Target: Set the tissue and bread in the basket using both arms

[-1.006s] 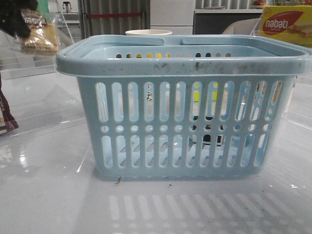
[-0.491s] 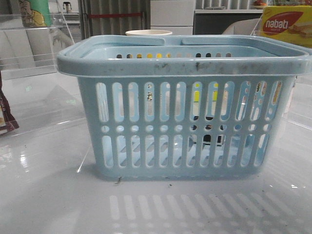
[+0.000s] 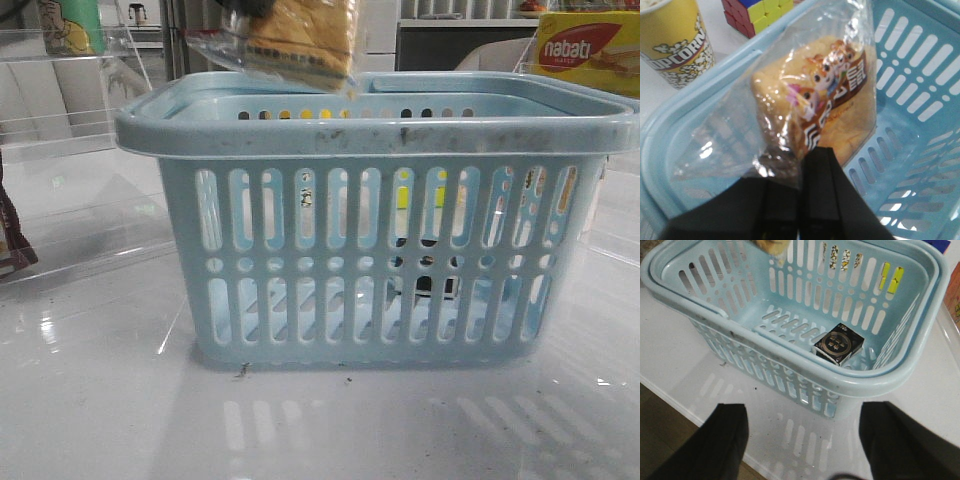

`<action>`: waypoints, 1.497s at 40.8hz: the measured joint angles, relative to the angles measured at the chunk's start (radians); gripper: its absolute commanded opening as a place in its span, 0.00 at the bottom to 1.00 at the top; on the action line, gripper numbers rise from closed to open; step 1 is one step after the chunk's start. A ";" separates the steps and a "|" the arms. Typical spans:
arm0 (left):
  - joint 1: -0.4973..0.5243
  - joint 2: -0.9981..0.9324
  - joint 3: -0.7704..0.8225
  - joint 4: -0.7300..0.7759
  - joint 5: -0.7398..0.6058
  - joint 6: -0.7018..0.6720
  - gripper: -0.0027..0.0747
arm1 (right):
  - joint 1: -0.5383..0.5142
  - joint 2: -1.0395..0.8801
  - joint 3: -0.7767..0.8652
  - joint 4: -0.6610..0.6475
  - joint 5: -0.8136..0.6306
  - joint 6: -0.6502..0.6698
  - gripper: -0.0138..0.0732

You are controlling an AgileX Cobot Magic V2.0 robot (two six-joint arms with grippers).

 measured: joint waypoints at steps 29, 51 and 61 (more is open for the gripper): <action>-0.009 -0.053 0.102 -0.002 -0.156 0.002 0.64 | 0.000 0.000 0.000 0.000 0.000 0.000 0.81; -0.009 -0.574 0.372 -0.002 -0.049 0.002 0.60 | 0.000 0.000 0.000 0.000 0.000 0.000 0.81; -0.012 -0.832 0.571 0.018 0.044 -0.007 0.60 | 0.000 0.000 0.000 0.000 0.000 0.000 0.81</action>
